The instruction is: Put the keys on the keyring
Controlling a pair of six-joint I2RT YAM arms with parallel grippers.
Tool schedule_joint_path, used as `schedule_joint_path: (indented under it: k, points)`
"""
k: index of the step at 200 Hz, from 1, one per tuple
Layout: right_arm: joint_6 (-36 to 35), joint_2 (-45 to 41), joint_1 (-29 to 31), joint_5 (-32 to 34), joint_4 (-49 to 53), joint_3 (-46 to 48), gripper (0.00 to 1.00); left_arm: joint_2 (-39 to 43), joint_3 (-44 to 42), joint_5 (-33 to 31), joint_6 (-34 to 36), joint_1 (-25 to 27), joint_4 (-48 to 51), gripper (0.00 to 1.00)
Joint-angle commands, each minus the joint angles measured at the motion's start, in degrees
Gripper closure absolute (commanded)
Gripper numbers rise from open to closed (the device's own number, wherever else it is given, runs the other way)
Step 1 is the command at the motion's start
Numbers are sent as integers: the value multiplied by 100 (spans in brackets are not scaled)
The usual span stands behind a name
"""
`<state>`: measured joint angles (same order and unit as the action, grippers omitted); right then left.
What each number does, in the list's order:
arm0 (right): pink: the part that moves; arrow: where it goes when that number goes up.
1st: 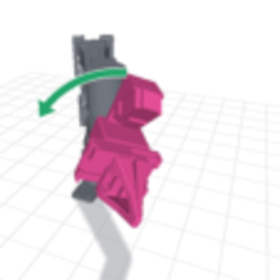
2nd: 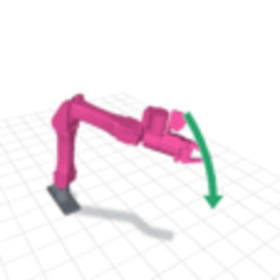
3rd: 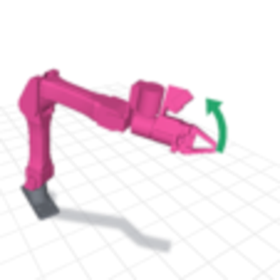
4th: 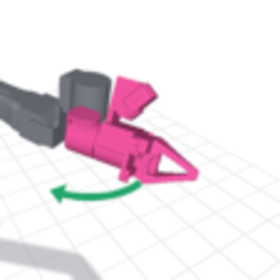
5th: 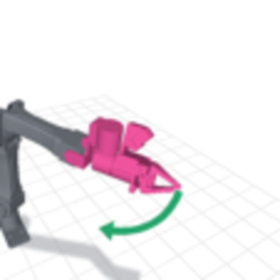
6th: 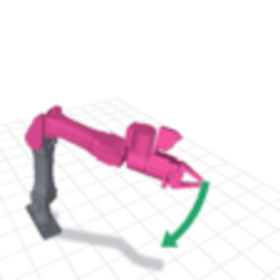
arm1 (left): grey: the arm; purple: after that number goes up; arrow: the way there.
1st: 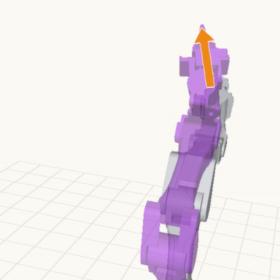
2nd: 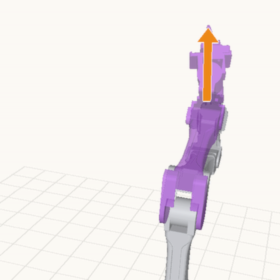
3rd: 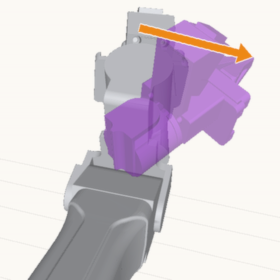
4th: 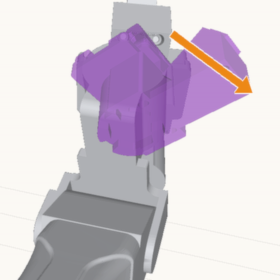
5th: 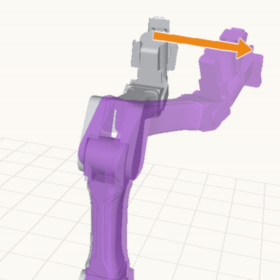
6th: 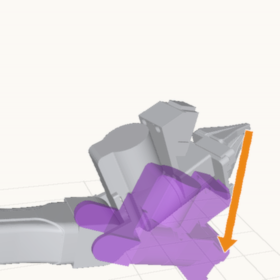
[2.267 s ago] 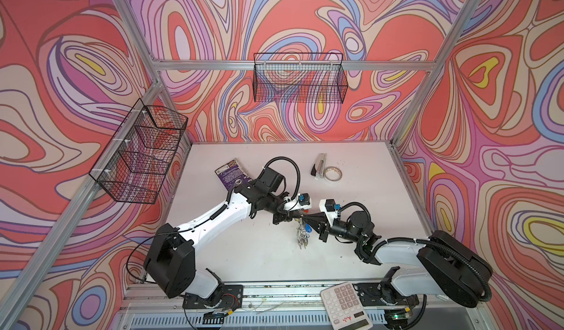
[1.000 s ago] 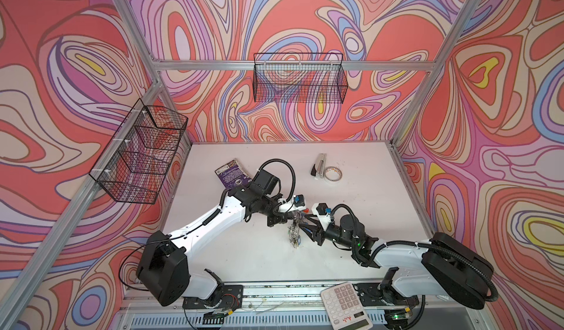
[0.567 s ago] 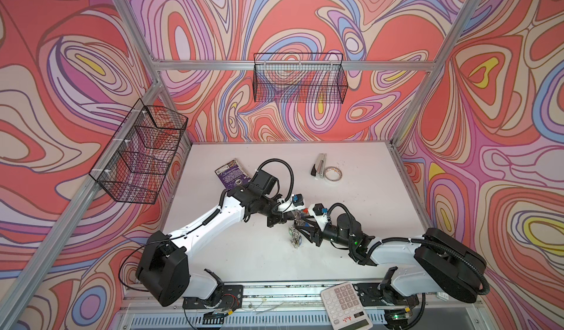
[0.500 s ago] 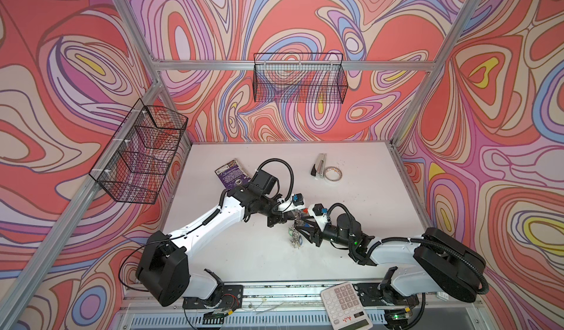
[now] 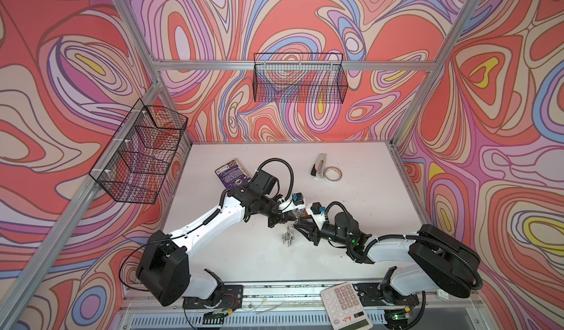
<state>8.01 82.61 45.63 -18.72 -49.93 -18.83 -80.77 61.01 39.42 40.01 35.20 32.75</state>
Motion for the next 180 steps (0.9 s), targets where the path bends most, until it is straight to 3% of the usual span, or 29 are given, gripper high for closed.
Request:
schedule_joint_path:
  k: [1, 143, 180]
  points:
    - [-36, 18, 42, 94, -133, -88, 65, -2, -26, 255, 2, 31, -61, 100]
    - [-85, -212, 43, 150, 9, -37, 100, 0, 61, 116, 59, -184, 97, 100]
    - [-82, -253, 43, 203, 115, -70, 100, -17, 86, 92, 59, -235, 141, 100]
